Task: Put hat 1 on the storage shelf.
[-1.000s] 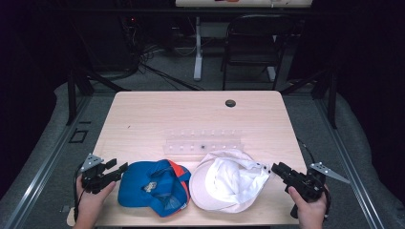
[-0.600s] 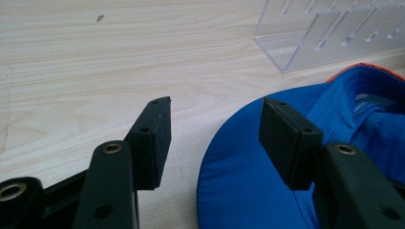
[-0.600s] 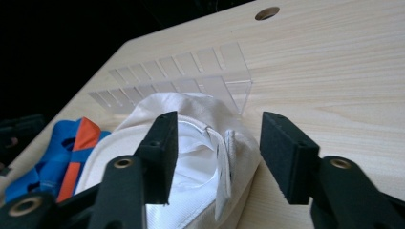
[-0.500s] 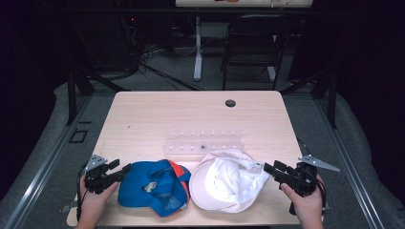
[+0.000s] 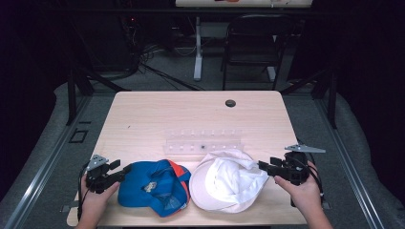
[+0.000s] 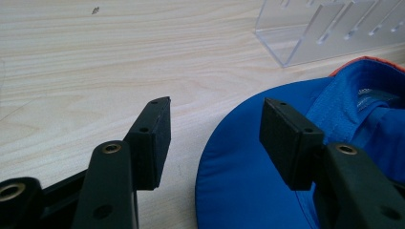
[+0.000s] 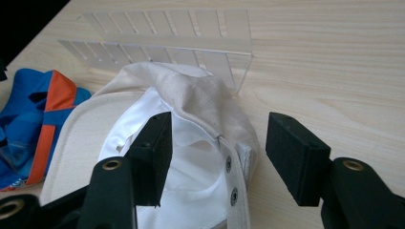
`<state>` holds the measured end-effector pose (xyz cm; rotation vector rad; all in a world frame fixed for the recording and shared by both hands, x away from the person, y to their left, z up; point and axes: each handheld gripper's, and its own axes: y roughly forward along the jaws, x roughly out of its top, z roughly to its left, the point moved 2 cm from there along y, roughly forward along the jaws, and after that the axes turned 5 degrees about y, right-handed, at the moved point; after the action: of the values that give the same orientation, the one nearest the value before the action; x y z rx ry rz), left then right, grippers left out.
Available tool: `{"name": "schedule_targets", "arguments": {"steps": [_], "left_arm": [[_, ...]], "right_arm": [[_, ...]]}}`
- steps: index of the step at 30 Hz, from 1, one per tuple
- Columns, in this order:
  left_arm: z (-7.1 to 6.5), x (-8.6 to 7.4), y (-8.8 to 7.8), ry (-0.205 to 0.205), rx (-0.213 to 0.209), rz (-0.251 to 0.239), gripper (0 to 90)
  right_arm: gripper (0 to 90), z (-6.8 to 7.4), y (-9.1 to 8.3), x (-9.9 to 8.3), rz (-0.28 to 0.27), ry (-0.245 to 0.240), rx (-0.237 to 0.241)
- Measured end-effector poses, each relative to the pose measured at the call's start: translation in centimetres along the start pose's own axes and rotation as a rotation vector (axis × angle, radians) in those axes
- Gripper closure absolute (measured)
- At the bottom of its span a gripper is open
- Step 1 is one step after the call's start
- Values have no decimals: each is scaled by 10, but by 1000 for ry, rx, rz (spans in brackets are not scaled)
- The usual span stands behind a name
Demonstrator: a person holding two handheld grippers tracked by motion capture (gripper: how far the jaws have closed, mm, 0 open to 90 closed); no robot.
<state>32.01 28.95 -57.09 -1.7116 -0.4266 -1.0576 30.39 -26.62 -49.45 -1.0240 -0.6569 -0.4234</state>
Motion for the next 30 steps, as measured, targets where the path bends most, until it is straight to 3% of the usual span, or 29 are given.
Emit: {"name": "schedule_targets", "arguments": {"steps": [3, 21, 30], "left_arm": [[0, 0, 0, 1, -2, 0, 450], [2, 0, -1, 5, 1, 4, 450], [2, 0, 0, 7, 1, 4, 450]], "right_arm": [[423, 1, 1, 4, 24, 0, -13], [442, 9, 12, 24, 330, -11, -114], [446, 5, 29, 23, 430, -8, -142]]}}
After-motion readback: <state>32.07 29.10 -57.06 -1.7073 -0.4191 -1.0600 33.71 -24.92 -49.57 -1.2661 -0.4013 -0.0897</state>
